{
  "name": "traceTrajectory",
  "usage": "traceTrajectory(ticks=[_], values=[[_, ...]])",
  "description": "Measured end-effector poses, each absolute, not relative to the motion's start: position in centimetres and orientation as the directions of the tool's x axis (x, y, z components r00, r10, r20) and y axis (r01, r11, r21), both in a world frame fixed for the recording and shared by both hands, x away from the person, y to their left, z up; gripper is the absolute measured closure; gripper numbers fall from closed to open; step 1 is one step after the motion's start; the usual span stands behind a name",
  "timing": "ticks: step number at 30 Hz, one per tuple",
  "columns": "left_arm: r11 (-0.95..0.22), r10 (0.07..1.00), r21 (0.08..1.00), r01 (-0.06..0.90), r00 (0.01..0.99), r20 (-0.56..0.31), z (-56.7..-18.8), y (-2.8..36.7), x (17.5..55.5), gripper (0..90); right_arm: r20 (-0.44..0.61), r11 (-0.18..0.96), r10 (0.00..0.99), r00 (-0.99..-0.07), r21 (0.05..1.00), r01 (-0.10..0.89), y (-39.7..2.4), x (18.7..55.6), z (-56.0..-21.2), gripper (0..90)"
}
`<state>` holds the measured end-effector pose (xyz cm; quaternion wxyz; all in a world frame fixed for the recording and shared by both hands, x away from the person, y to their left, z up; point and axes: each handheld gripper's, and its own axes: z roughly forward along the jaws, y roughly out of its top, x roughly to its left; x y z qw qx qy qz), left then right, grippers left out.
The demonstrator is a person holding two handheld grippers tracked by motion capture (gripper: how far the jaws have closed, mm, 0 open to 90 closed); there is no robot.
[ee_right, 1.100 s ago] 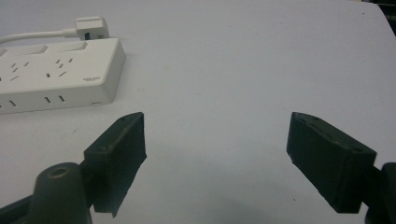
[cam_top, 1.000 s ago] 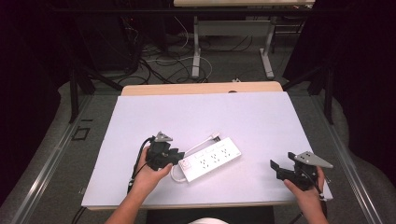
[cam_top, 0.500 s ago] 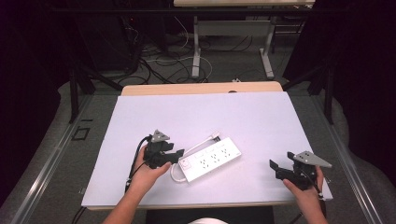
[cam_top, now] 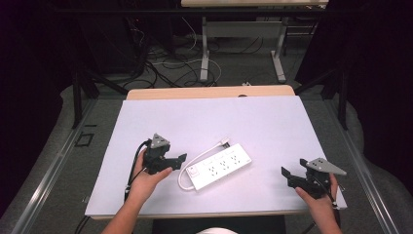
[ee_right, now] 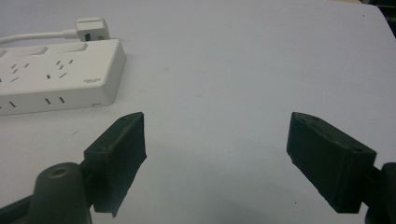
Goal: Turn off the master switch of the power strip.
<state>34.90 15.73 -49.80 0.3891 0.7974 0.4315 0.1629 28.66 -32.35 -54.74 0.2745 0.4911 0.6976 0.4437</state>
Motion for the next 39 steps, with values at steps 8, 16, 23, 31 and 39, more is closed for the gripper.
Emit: traceTrajectory(ticks=[8, 16, 23, 31, 39], values=[[-0.243, 0.84, 0.784, 0.571, 0.528, -0.124, -49.6, 17.2, 34.7, 18.0, 0.051, 0.125, 0.928, -0.368, 0.889, 0.44, -32.4, 28.7, -54.7, 18.9], [-0.186, 0.858, 0.787, 0.588, 0.487, -0.161, -49.4, 18.7, 34.4, 6.3, 0.053, 0.124, 0.929, -0.367, 0.889, 0.441, -32.3, 28.7, -54.8, 18.9], [-0.152, 0.867, 0.799, 0.582, 0.466, -0.174, -49.2, 19.9, 34.1, 0.5, 0.05, 0.126, 0.93, -0.364, 0.888, 0.443, -32.4, 28.6, -54.7, 18.9], [-0.115, 0.875, 0.815, 0.568, 0.447, -0.188, -49.3, 21.2, 33.6, 0.5, 0.049, 0.127, 0.931, -0.362, 0.886, 0.446, -32.4, 28.6, -54.6, 18.9], [-0.09, 0.896, 0.822, 0.563, 0.405, -0.18, -49.7, 22.5, 33.3, 0.5, 0.046, 0.13, 0.932, -0.361, 0.884, 0.449, -32.4, 28.5, -54.6, 18.9]])
